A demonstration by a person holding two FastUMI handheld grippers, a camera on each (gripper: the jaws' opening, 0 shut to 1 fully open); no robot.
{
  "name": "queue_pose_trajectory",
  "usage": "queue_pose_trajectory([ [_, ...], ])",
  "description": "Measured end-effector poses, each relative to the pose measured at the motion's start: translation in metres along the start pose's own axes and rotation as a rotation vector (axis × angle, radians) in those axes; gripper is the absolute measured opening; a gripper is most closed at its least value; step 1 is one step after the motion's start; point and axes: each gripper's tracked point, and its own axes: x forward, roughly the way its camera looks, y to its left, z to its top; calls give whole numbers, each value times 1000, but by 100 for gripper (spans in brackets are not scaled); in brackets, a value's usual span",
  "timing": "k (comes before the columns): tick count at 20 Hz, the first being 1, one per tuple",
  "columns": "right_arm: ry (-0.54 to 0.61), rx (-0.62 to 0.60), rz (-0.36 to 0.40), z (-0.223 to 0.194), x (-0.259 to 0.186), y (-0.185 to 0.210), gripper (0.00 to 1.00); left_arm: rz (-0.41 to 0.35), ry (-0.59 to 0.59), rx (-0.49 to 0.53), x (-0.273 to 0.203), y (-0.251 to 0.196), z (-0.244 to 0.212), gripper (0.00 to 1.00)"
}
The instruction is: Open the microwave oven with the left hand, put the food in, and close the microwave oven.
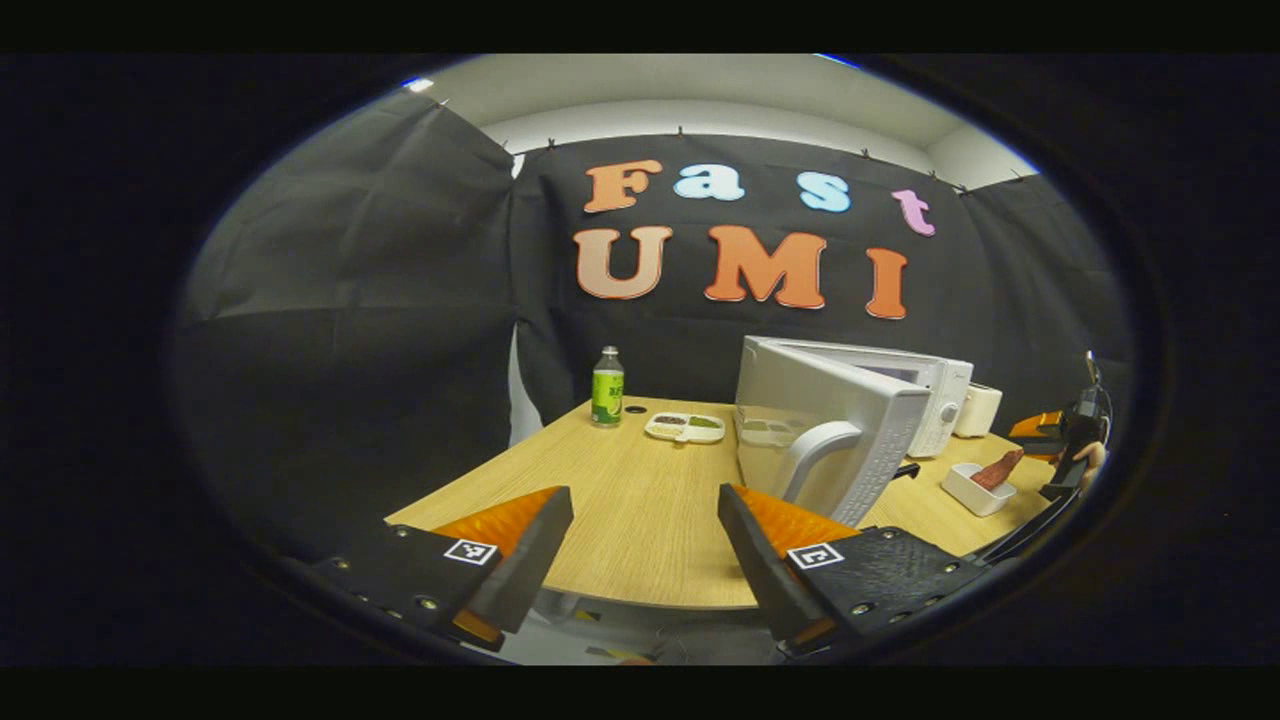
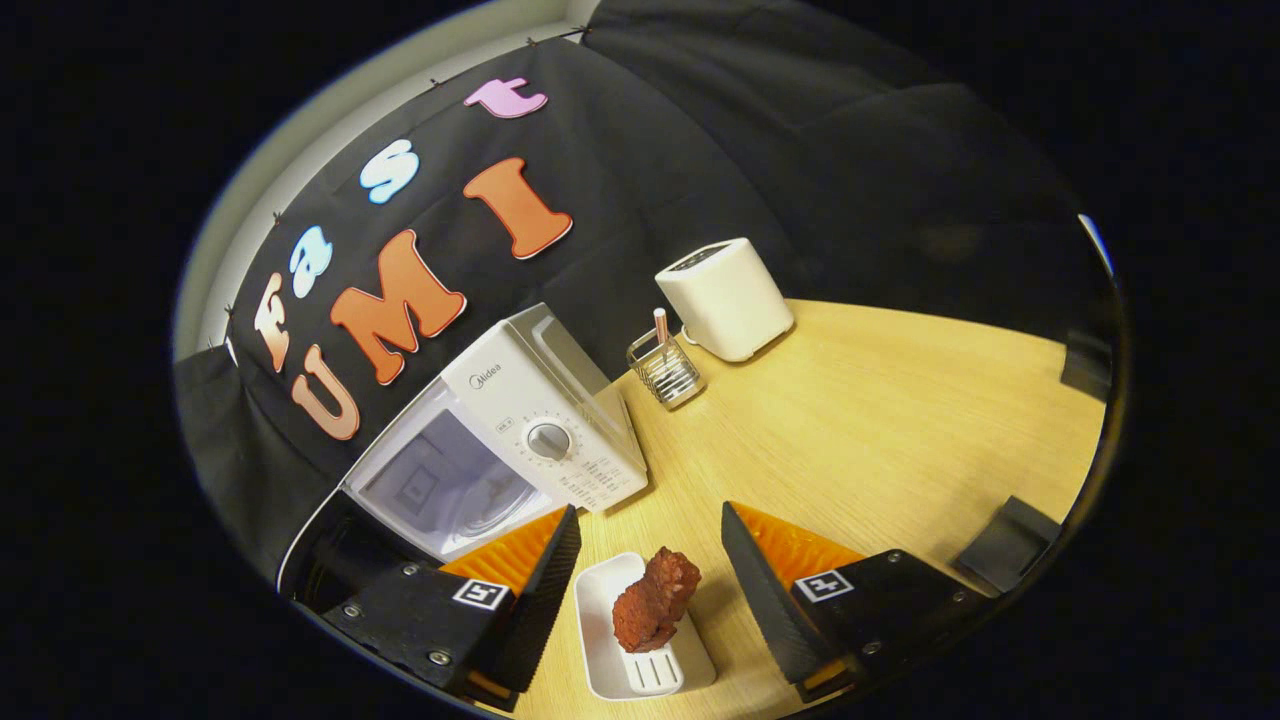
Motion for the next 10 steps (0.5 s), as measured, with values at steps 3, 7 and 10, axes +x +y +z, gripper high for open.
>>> queue_pose_trajectory([
  [3, 22, 43, 21, -12, 3, 3, 77, -1, -8, -2, 3, 1, 3, 90],
  [7, 10, 49, -2, -13, 8, -6, 51, -8, -8, -4, 2, 1, 3, 90],
  [10, 10, 67, -9, -13, 5, -13, 23, -2, -7, -10, 3, 4, 3, 90],
])
